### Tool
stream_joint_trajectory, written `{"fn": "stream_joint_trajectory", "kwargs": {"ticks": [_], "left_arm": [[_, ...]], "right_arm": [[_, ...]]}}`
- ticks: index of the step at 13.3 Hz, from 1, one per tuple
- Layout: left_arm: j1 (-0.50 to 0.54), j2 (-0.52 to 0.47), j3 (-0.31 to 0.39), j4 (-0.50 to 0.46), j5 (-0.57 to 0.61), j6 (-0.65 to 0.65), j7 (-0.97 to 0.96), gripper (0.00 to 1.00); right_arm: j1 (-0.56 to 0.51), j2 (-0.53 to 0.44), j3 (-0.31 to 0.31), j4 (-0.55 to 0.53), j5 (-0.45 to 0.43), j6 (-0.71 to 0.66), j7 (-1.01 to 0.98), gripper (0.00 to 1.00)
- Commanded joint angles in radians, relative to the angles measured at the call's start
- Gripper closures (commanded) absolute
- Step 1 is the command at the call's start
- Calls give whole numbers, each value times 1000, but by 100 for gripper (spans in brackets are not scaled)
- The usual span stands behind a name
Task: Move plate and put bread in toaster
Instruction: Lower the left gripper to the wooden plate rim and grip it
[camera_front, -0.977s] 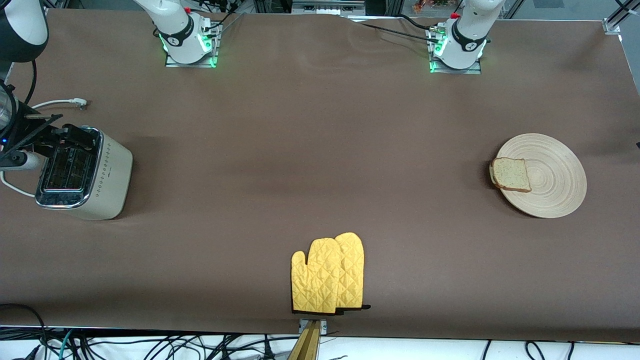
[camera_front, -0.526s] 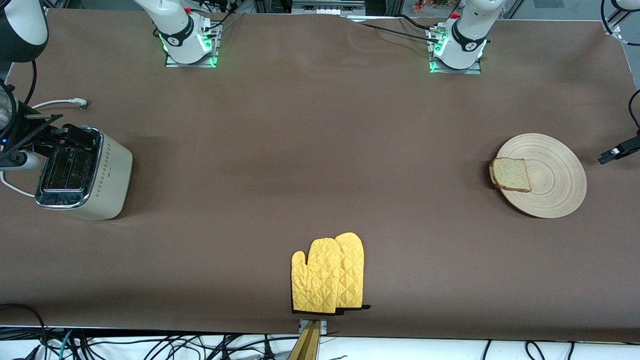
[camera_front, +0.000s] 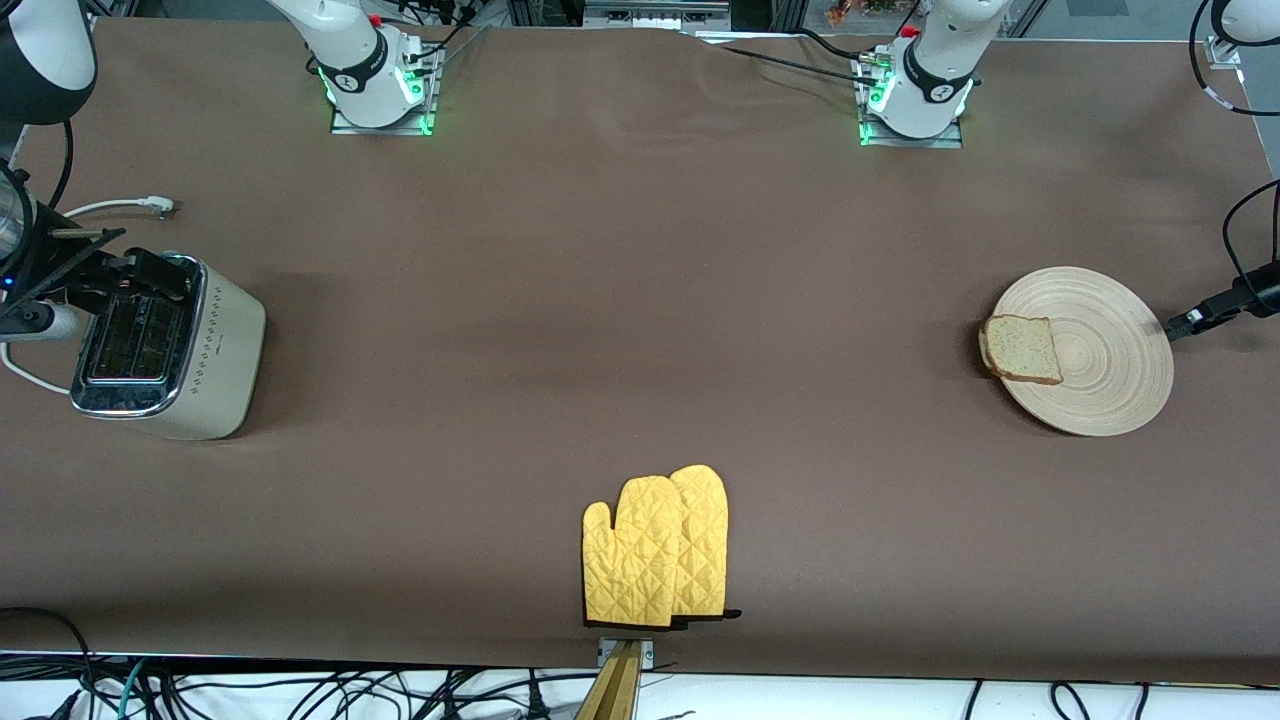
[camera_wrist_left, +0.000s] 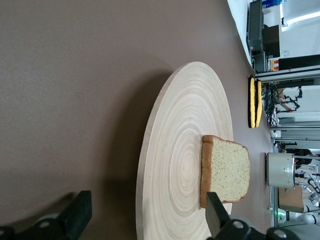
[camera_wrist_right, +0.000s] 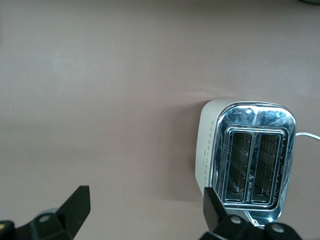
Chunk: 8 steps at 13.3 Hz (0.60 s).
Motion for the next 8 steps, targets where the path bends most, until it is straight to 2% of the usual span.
{"fn": "stream_joint_trajectory", "kwargs": {"ticks": [1,2,4,5,8], "left_arm": [[-27,26,6,26,-11,-7,46,22],[-34,26,7,24,-2,-7,51,51],[-34,25,7,23,0,-10,45,82],[-36,25,7,24,0,-10,43,93],[-36,26,7,24,0,-12,42,95]], "right_arm": [[-10,8,6,23,-9,-11,-10,0],[-10,8,6,23,-9,-11,-10,0],[-10,8,6,23,-9,-11,-10,0],[-10,13,6,23,-9,-11,-11,0],[-10,13,6,23,-8,-11,-10,0]]}}
